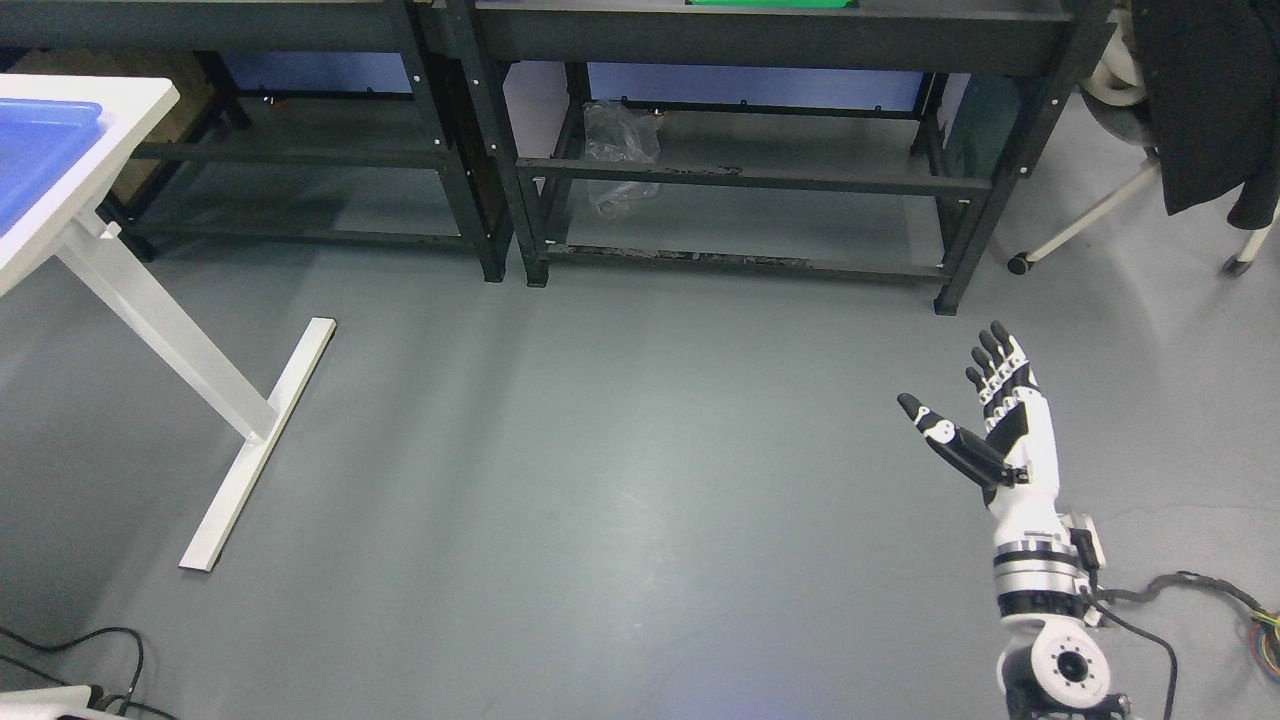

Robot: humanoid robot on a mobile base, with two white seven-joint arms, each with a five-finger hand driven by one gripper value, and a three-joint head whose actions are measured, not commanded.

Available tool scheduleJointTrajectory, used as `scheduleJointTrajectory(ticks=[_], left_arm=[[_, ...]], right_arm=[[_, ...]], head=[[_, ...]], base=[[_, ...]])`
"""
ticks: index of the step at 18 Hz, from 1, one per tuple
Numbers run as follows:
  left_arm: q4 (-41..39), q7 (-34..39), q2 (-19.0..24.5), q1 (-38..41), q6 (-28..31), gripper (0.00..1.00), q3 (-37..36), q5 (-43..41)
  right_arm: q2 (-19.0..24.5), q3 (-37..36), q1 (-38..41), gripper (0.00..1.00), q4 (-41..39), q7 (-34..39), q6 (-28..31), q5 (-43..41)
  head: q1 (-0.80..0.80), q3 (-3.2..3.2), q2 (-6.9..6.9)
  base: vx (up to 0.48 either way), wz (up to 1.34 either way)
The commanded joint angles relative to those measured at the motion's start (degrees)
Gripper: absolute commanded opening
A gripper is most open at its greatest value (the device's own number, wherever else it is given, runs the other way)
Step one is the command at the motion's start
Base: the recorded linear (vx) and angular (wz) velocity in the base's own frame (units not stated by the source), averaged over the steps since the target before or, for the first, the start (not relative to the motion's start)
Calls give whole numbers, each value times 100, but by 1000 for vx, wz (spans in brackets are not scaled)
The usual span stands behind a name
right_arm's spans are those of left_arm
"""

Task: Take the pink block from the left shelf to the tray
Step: 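Drive toward the black shelf while raising the right hand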

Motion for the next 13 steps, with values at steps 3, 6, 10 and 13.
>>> scheduleJointTrajectory(ticks=[3, 6, 10, 13], left_arm=[[-100, 3, 100, -167, -3, 100, 0, 0], [-100, 3, 100, -167, -3, 100, 0, 0], [-100, 3, 100, -176, -3, 100, 0, 0], [-100, 3, 100, -167, -3, 100, 0, 0]], right_arm=[[-100, 35, -86, 99, -6, -103, -42, 2379], [-100, 70, -252, 99, -23, -514, -42, 5416], [-100, 106, -315, 99, -67, -1017, -33, 6958], [-100, 106, -271, 100, -181, -1044, -190, 6714]], head=[[0, 0, 0], [0, 0, 0], [0, 0, 0], [0, 0, 0]], base=[[0, 0], [12, 0], [39, 0], [102, -6]])
